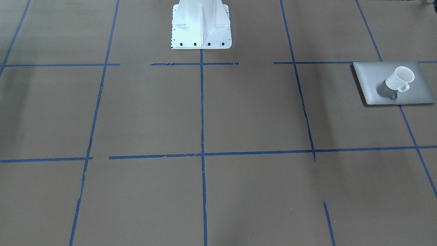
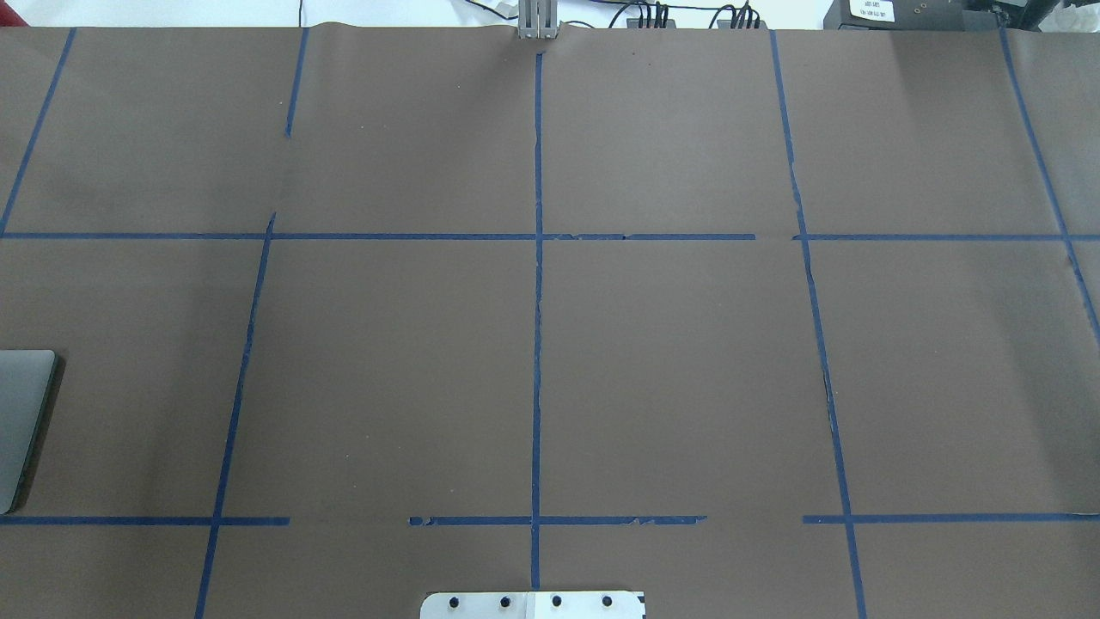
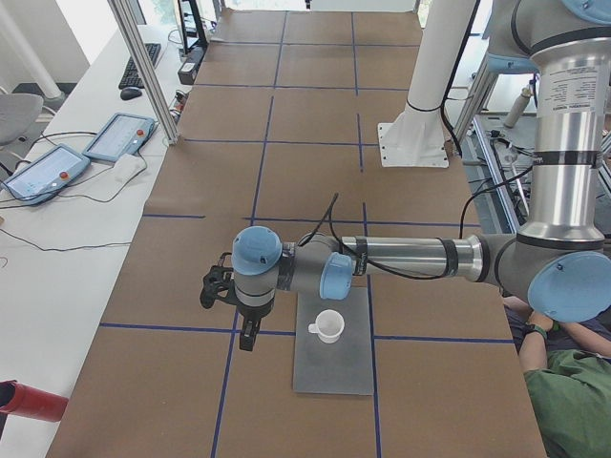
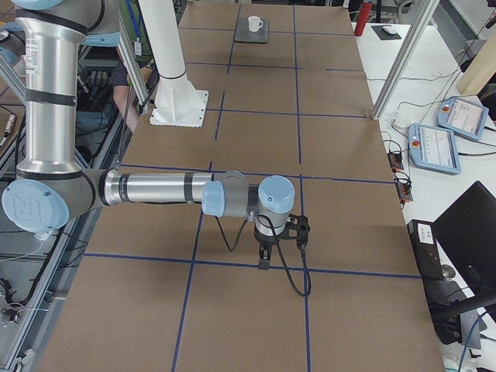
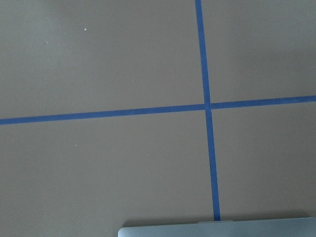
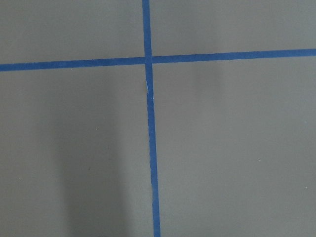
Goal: Place cup on laptop
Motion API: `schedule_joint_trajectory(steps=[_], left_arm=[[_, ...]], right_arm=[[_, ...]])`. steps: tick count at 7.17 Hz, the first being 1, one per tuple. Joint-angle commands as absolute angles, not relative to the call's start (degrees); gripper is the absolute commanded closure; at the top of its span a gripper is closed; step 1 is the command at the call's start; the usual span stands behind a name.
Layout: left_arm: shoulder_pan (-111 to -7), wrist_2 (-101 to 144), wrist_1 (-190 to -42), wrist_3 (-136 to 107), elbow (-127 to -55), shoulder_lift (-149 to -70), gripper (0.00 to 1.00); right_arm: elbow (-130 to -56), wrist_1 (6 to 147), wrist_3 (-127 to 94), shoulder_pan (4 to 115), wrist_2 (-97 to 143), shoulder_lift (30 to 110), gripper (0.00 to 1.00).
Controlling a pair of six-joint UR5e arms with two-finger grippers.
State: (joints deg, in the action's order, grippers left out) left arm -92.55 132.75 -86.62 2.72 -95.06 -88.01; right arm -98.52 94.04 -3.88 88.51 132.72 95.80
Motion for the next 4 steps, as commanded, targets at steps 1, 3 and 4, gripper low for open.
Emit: schedule_joint_trajectory(steps=[1, 3, 4], left_arm=[[-92.55, 132.8, -83.23, 3.16, -96.68, -87.89, 0.0], [-92.46, 132.8, -83.58, 3.34, -95.81, -88.07, 0.0], [-92.46, 132.8, -84.19, 3.6, -95.63, -88.07, 0.0]], right_arm=[[-98.53, 94.04, -3.95, 88.51, 132.71, 95.8, 0.0], [-98.53, 94.04, -3.96, 88.51, 132.71, 95.8, 0.0], [-98.53, 94.04, -3.87, 88.51, 132.71, 95.8, 0.0]])
